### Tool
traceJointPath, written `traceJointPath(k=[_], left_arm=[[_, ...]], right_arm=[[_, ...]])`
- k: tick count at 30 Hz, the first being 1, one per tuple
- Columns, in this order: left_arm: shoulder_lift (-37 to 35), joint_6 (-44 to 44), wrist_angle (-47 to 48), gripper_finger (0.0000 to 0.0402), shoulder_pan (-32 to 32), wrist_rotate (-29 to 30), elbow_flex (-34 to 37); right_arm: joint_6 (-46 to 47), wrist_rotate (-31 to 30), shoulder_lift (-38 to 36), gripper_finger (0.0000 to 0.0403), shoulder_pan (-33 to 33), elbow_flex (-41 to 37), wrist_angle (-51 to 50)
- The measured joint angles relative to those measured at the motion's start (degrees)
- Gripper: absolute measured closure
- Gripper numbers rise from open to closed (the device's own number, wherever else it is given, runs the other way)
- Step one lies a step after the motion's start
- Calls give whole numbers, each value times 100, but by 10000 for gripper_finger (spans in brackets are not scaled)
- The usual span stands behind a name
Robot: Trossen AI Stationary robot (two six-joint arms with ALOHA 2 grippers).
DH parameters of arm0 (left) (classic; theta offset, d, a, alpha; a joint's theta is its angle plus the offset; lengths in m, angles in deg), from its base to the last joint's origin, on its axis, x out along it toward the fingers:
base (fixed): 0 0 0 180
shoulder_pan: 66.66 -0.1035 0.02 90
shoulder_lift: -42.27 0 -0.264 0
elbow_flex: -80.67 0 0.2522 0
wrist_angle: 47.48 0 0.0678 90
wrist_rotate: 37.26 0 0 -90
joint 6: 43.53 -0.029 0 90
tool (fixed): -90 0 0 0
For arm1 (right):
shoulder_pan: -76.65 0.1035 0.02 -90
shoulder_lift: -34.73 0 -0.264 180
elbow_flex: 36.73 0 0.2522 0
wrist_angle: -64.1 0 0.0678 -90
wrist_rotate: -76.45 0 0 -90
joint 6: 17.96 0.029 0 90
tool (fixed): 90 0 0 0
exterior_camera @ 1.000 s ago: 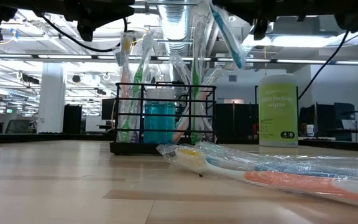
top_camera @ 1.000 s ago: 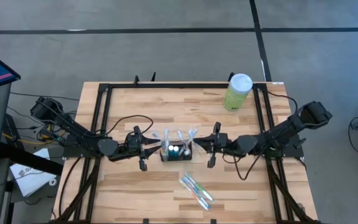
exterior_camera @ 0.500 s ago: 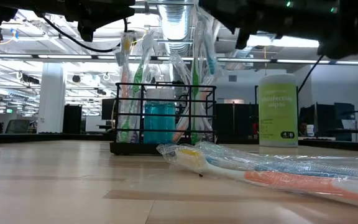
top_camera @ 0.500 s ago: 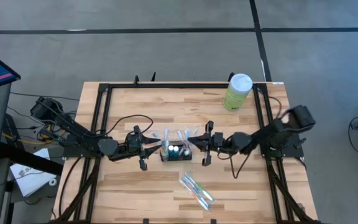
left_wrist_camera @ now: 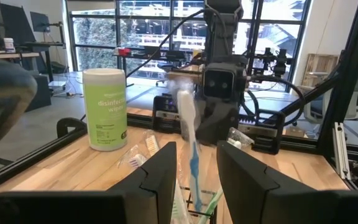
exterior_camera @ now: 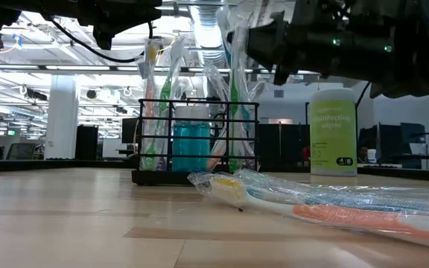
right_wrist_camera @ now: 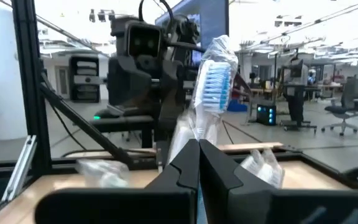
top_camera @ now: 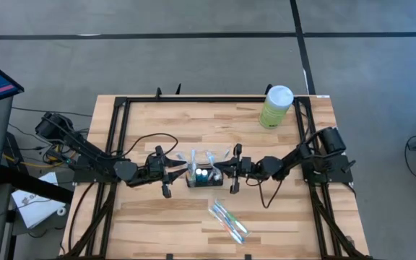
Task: Pick & Place toothbrushing station
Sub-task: Put the blue toothbrush into the mesh
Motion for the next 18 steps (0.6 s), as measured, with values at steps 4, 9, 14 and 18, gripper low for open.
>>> traceJointPath(k=[4, 9, 14, 18], left_arm=[[0, 0, 0, 293, 0, -1, 0], [0, 0, 0, 293, 0, -1, -1], [0, 0, 0, 293, 0, 0, -1], [0, 0, 2, 293, 0, 0, 0]], right_arm=[[-136, -2, -11, 403, 39, 4, 10], [-171, 1, -13, 403, 53, 4, 12], [-282, 114, -13, 403, 83, 4, 12], [-256, 151, -13, 403, 83, -13, 14]])
